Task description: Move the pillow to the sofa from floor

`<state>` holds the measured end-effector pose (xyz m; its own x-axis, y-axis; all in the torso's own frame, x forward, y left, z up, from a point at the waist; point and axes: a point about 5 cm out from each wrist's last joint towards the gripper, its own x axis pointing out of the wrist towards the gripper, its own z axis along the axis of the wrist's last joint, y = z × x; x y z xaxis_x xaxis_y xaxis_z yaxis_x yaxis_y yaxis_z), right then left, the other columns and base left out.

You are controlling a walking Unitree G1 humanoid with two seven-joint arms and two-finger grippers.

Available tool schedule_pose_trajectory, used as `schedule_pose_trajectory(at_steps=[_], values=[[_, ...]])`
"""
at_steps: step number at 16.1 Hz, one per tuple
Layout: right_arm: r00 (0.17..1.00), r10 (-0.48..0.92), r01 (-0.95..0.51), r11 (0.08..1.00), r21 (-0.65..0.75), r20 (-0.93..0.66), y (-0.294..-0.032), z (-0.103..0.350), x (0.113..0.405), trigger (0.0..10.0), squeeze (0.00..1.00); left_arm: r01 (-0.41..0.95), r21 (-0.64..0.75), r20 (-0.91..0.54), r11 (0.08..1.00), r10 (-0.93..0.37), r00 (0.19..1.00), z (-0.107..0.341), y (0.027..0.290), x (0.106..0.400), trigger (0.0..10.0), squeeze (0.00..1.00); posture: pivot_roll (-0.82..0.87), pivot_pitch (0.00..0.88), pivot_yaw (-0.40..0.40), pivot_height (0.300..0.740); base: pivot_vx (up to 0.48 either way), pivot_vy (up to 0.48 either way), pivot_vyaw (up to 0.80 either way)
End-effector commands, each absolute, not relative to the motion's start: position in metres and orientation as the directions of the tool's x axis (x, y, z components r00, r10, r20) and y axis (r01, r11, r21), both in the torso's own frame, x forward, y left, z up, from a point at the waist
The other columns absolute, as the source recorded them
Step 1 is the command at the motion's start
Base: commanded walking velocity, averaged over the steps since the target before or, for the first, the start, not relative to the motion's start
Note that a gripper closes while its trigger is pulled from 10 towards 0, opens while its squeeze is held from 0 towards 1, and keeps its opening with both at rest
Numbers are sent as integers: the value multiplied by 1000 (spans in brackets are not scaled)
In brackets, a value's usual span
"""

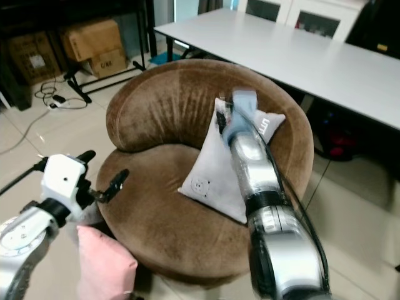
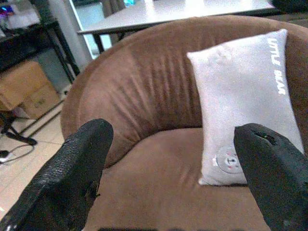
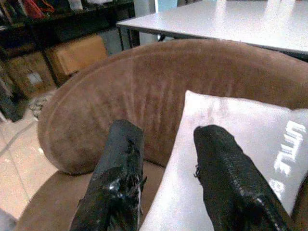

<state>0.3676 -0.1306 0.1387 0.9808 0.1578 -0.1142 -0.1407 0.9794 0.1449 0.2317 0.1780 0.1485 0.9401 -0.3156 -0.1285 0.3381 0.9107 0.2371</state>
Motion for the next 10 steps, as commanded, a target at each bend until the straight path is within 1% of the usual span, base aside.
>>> schedule_pose_trajectory(at_steps=[1, 2, 3, 4, 5, 7, 8, 9, 10], values=[[969, 247, -246, 963, 108, -2, -129, 162, 354, 10000, 0, 301, 239, -120, 923, -279, 953, 147, 179, 234, 10000, 0, -47, 0, 20, 740, 0, 0, 0], [959, 283, -282, 958, 48, -14, -130, 155, 337, 10000, 0, 274, 237, -125, 932, -250, 960, 145, 181, 234, 10000, 0, -48, 0, 21, 740, 0, 0, 0], [964, 261, -258, 965, 51, -60, -132, 146, 322, 10000, 0, 256, 250, -128, 934, -230, 965, 142, 182, 233, 10000, 0, -47, 0, 15, 740, 0, 0, 0], [964, 249, -244, 968, 66, -88, -133, 143, 314, 10000, 0, 241, 261, -127, 935, -215, 968, 141, 182, 233, 10000, 0, -47, 0, 15, 740, 0, 0, 0], [966, 234, -233, 972, 26, -106, -134, 136, 296, 10000, 0, 200, 267, -125, 943, -172, 977, 139, 184, 229, 10000, 0, -47, 0, 15, 740, 0, 0, 0], [965, 236, -235, 972, 25, -115, -133, 133, 291, 10000, 0, 187, 264, -127, 946, -158, 979, 137, 186, 227, 10000, 0, -33, 0, 4, 740, 0, 0, 0], [951, 281, -275, 959, 62, -125, -130, 133, 278, 10000, 0, 153, 260, -132, 953, -122, 984, 134, 189, 219, 10000, 0, -22, 0, -6, 740, 0, 0, 0], [950, 288, -284, 958, 43, -123, -130, 136, 277, 10000, 0, 145, 263, -131, 954, -113, 985, 134, 190, 218, 10000, 0, -11, 0, -21, 740, 0, 0, 0], [950, 288, -291, 957, -10, -120, -131, 138, 277, 10000, 0, 124, 270, -117, 955, -95, 989, 135, 190, 217, 10000, 0, -5, 0, -29, 740, 0, 0, 0]])
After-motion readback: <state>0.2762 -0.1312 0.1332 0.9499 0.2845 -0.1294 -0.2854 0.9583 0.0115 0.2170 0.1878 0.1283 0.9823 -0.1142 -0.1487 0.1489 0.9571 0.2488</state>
